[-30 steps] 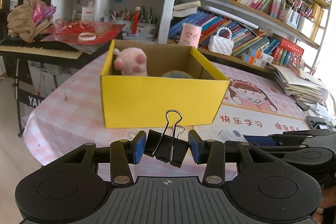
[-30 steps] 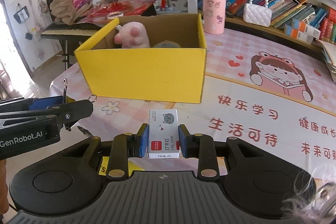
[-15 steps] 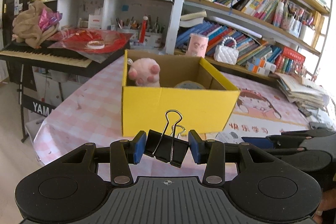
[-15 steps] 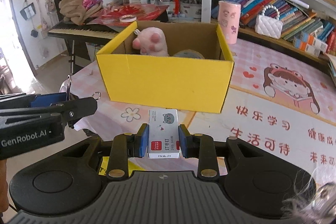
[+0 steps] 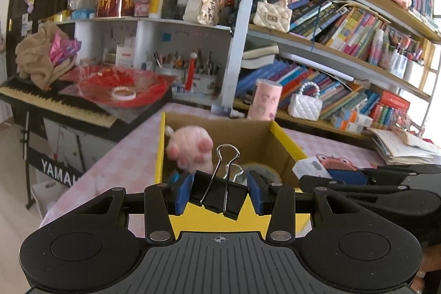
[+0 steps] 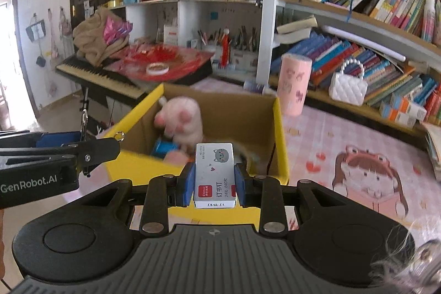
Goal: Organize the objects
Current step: 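Carry the binder clip and small white box with both tools over the yellow box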
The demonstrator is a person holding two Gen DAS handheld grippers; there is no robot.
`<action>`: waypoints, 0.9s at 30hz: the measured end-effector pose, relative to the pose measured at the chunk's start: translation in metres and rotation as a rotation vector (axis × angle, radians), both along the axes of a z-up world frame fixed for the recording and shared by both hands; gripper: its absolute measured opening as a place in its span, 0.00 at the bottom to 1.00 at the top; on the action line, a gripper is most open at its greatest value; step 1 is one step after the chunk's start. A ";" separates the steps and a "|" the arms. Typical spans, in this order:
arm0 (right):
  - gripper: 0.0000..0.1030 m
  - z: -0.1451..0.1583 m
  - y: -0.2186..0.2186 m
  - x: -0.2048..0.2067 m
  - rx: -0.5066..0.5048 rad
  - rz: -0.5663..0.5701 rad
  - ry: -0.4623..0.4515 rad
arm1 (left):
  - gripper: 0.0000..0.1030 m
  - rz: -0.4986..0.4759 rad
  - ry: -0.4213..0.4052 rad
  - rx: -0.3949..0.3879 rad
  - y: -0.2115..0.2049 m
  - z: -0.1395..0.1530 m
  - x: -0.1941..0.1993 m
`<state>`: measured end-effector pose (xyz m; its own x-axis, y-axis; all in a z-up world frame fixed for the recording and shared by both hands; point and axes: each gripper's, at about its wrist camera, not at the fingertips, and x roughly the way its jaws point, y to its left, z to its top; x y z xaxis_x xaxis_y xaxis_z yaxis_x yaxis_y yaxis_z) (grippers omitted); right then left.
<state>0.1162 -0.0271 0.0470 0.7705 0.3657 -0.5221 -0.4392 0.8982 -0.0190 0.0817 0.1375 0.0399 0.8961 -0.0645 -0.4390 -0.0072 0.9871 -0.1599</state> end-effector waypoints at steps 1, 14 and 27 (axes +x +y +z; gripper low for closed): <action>0.27 0.001 0.000 0.008 0.002 0.001 -0.001 | 0.40 0.007 0.001 0.003 0.000 0.000 0.008; 0.27 -0.011 0.007 0.123 -0.006 0.035 0.081 | 0.41 0.070 0.139 0.037 -0.012 -0.031 0.100; 0.27 -0.045 0.038 0.210 -0.078 0.106 0.292 | 0.41 0.096 0.238 0.075 -0.026 -0.055 0.139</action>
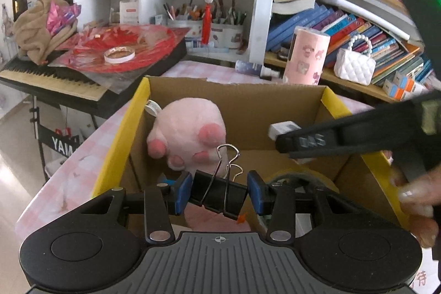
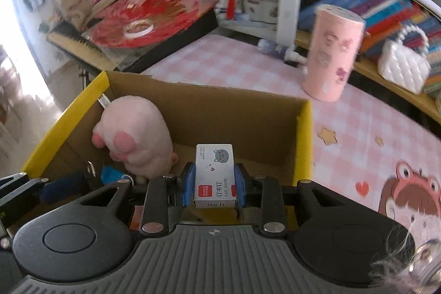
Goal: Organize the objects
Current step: 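Carry the binder clip and small white box with both tools over the yellow box, then open the left tool to drop the binder clip while the right tool drops the small box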
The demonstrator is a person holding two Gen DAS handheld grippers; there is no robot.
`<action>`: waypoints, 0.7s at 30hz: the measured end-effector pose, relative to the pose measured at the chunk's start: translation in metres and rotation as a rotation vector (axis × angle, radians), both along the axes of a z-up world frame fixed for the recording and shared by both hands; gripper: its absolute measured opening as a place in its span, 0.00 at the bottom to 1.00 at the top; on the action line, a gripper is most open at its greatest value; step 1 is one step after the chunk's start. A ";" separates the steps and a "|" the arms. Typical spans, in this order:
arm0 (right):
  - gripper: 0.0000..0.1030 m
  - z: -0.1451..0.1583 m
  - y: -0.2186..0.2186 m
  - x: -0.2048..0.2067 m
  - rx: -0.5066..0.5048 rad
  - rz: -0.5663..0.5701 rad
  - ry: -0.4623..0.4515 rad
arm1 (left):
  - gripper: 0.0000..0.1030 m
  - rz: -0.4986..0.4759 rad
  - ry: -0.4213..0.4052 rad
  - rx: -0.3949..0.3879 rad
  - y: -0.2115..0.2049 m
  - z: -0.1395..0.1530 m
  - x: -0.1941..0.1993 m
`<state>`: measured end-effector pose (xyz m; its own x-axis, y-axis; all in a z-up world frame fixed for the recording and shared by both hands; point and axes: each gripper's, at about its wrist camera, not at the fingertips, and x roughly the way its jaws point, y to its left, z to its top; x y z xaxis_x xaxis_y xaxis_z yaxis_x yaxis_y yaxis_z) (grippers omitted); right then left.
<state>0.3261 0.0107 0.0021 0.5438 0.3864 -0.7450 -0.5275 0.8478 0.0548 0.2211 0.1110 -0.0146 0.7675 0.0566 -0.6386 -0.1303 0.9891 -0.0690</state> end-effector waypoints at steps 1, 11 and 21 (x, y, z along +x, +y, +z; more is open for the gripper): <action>0.27 -0.001 0.004 0.004 -0.009 0.007 0.013 | 0.41 -0.003 0.007 0.003 -0.002 -0.001 0.002; 0.27 -0.025 0.035 0.030 -0.176 0.118 0.086 | 0.41 -0.012 0.063 0.016 -0.007 -0.012 0.008; 0.28 -0.042 0.045 0.033 -0.253 0.142 0.129 | 0.42 -0.027 0.069 0.016 -0.007 -0.014 0.008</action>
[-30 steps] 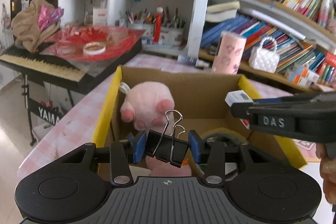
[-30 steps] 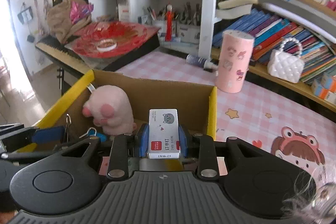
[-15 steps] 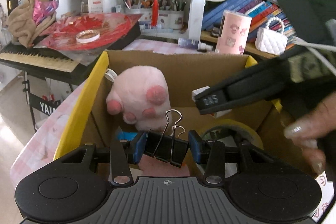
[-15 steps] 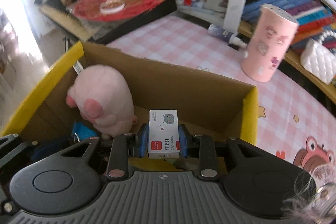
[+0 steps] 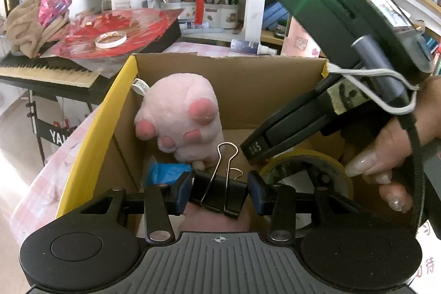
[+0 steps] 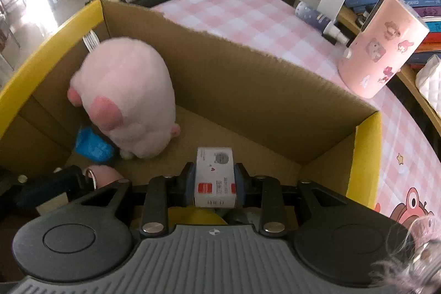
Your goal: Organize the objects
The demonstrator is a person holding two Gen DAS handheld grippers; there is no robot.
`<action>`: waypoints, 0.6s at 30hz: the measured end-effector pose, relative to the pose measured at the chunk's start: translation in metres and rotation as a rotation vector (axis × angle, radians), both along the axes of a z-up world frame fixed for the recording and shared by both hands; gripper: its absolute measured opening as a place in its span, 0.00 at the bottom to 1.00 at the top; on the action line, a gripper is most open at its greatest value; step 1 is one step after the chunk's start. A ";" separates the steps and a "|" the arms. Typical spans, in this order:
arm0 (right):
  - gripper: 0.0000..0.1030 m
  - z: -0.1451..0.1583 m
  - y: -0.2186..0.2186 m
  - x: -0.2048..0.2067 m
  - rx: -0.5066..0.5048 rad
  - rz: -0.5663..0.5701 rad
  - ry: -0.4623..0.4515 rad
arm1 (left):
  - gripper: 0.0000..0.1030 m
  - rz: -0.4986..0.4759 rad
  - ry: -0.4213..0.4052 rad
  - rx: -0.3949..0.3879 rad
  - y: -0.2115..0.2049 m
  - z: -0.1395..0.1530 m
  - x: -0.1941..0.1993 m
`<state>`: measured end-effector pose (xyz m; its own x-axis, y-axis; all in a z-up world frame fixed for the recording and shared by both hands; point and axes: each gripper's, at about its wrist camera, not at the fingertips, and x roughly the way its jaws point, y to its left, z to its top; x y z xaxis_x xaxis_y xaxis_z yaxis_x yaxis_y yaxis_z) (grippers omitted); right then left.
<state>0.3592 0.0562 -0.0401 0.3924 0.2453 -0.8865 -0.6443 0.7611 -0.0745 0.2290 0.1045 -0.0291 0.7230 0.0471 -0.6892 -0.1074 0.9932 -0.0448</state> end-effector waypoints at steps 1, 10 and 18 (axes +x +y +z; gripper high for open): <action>0.29 0.000 0.000 0.000 -0.001 -0.002 0.002 | 0.44 0.002 -0.013 0.000 0.000 0.001 -0.002; 0.39 0.035 -0.017 -0.023 0.143 -0.050 -0.118 | 0.59 0.000 -0.144 0.004 0.005 0.019 -0.020; 0.43 0.081 -0.060 -0.073 0.299 -0.195 -0.285 | 0.73 -0.024 -0.235 -0.003 0.004 0.043 -0.049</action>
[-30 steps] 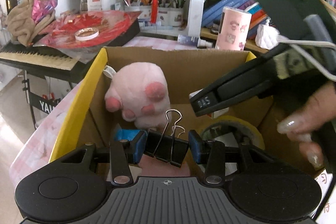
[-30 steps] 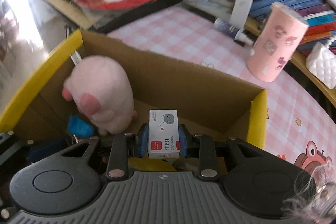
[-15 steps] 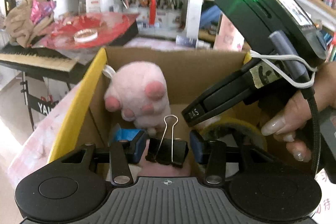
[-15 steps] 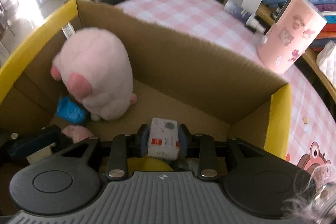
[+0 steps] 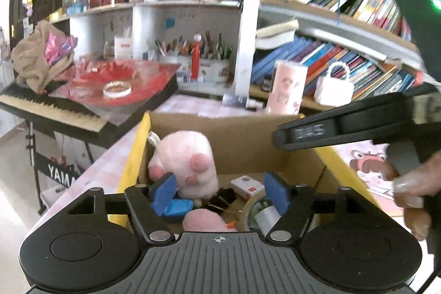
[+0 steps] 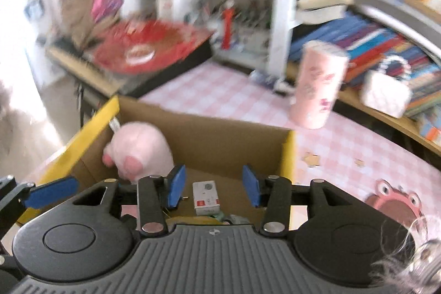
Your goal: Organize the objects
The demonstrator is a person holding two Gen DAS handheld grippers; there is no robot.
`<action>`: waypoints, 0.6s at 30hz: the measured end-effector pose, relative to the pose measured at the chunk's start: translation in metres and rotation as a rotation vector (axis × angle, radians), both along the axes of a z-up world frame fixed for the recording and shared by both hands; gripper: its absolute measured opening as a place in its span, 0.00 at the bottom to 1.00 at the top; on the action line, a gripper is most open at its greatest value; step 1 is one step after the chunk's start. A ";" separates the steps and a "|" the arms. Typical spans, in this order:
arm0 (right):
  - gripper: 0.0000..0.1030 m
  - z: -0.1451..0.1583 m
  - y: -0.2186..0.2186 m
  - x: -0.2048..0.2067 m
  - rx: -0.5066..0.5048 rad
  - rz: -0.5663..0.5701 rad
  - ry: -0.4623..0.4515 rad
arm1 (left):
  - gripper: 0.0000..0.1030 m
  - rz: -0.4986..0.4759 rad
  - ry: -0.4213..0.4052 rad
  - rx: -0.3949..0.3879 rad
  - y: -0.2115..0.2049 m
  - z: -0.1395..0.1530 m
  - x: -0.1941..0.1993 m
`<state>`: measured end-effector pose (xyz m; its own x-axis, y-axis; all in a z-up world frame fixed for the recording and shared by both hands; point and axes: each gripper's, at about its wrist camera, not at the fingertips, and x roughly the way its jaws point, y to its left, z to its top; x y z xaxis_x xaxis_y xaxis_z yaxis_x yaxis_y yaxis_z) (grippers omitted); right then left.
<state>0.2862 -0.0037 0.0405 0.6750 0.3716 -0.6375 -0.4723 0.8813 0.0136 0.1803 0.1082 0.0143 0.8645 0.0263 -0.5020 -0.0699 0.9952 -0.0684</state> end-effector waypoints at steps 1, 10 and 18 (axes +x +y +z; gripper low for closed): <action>0.43 0.004 -0.007 -0.005 0.018 -0.024 -0.008 | 0.75 -0.003 -0.011 0.007 -0.001 0.004 -0.006; 0.46 0.024 -0.060 -0.085 0.052 -0.204 -0.127 | 0.83 0.010 -0.042 -0.024 0.006 0.020 -0.058; 0.57 0.012 -0.076 -0.158 0.019 -0.292 -0.174 | 0.87 0.045 -0.034 -0.038 0.006 0.016 -0.106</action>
<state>0.1283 -0.0793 0.0526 0.8525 0.1571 -0.4986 -0.1966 0.9801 -0.0275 0.0740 0.1144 0.0301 0.8794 0.0474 -0.4738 -0.1119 0.9877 -0.1088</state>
